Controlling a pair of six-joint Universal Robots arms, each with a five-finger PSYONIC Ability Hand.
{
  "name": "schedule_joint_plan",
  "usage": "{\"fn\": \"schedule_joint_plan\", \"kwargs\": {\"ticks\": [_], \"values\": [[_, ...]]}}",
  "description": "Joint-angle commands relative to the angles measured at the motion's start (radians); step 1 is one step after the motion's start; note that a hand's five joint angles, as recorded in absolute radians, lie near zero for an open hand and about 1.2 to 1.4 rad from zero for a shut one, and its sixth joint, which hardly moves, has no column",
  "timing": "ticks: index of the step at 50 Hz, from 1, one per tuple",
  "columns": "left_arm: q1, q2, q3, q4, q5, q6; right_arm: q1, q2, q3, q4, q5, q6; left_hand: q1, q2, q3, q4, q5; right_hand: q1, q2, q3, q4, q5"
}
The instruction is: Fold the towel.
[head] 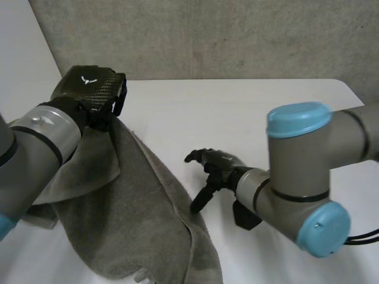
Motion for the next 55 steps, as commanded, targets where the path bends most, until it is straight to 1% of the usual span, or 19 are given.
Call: {"fn": "schedule_joint_plan", "kwargs": {"ticks": [1,3,5,6,7,11,13,14,16,22,31,37,47,48,49,50,51,52,55], "values": [[-0.023,0.078,-0.056,0.007,0.004,0.004,0.083,0.119,-0.082,0.015,0.000,0.102,0.220,0.180,0.181,0.179,0.194,-0.028,-0.061,-0.039,-0.060,-0.053],[-0.017,0.078,-0.053,0.008,0.004,0.004,0.095,0.132,-0.094,0.021,0.000,0.095,0.220,0.180,0.181,0.179,0.194,0.071,0.038,0.059,0.038,0.046],[-0.012,0.073,-0.047,0.011,0.004,0.004,0.098,0.127,-0.111,0.014,0.013,0.083,0.220,0.180,0.181,0.179,0.194,0.868,0.835,0.856,0.835,0.843],[-0.003,0.072,-0.036,0.025,0.004,0.004,0.098,0.127,-0.111,0.013,0.013,0.083,0.220,0.180,0.181,0.179,0.194,0.872,0.839,0.860,0.840,0.847],[-0.003,0.071,-0.036,0.025,0.004,0.004,0.095,0.117,-0.129,0.001,0.034,0.066,0.220,0.180,0.181,0.179,0.194,1.191,1.158,1.179,1.158,1.166],[0.046,0.055,0.022,0.157,0.004,0.005,0.072,0.052,-0.204,-0.074,0.094,-0.047,0.220,0.180,0.181,0.179,0.194,1.194,1.161,1.182,1.162,1.169],[0.061,0.042,0.053,0.225,0.004,0.002,0.016,-0.046,-0.242,-0.214,0.150,-0.302,0.220,0.180,0.181,0.179,0.194,1.194,1.161,1.182,1.162,1.169],[0.072,0.033,0.088,0.293,0.001,-0.001,0.015,-0.046,-0.243,-0.215,0.151,-0.303,0.220,0.180,0.181,0.179,0.194,1.194,1.161,1.182,1.162,1.169],[0.075,0.029,0.120,0.356,0.000,-0.004,-0.032,-0.161,-0.250,-0.375,0.178,-0.534,0.220,0.180,0.181,0.179,0.194,1.194,1.161,1.182,1.162,1.169],[0.075,0.016,0.173,0.543,-0.003,-0.022,-0.046,-0.255,-0.252,-0.523,0.177,-0.647,0.220,0.180,0.181,0.179,0.194,1.194,1.161,1.182,1.162,1.169],[0.068,-0.005,-0.025,0.565,0.012,-0.029,-0.051,-0.276,-0.180,-0.214,0.007,-0.691,0.220,0.180,0.181,0.179,0.194,1.194,1.161,1.182,1.162,1.169],[0.065,-0.045,-0.189,0.570,0.024,-0.023,-0.052,-0.180,-0.099,-0.021,0.031,-0.783,0.220,0.180,0.181,0.179,0.194,1.194,1.161,1.182,1.162,1.169],[0.058,-0.212,-0.362,0.562,0.161,-0.035,-0.107,-0.089,-0.049,0.046,0.037,-0.805,0.220,0.180,0.181,0.179,0.194,1.194,1.161,1.182,1.162,1.169],[0.055,-0.224,-0.366,0.561,0.168,-0.041,-0.106,-0.097,-0.058,0.044,0.037,-0.804,0.069,0.029,0.030,0.029,0.043,1.194,1.161,1.182,1.162,1.169],[0.046,-0.231,-0.367,0.559,0.171,-0.056,-0.106,-0.097,-0.059,0.044,0.037,-0.804,-0.386,-0.426,-0.425,-0.426,-0.412,1.194,1.161,1.182,1.162,1.169],[0.046,-0.231,-0.367,0.559,0.171,-0.056,-0.106,-0.109,-0.072,0.044,0.042,-0.804,-0.391,-0.431,-0.429,-0.431,-0.416,1.194,1.161,1.182,1.162,1.169],[0.033,-0.232,-0.364,0.561,0.170,-0.081,-0.103,-0.124,-0.091,0.043,0.043,-0.800,-0.766,-0.806,-0.804,-0.806,-0.791,1.194,1.161,1.182,1.162,1.169],[0.016,-0.231,-0.359,0.561,0.165,-0.114,-0.103,-0.124,-0.091,0.043,0.043,-0.800,-0.953,-0.992,-0.991,-0.993,-0.978,1.194,1.161,1.182,1.162,1.169],[-0.017,-0.217,-0.352,0.562,0.164,-0.211,-0.101,-0.144,-0.131,0.043,0.045,-0.780,-0.954,-0.994,-0.993,-0.995,-0.980,1.194,1.161,1.182,1.162,1.169]]}}
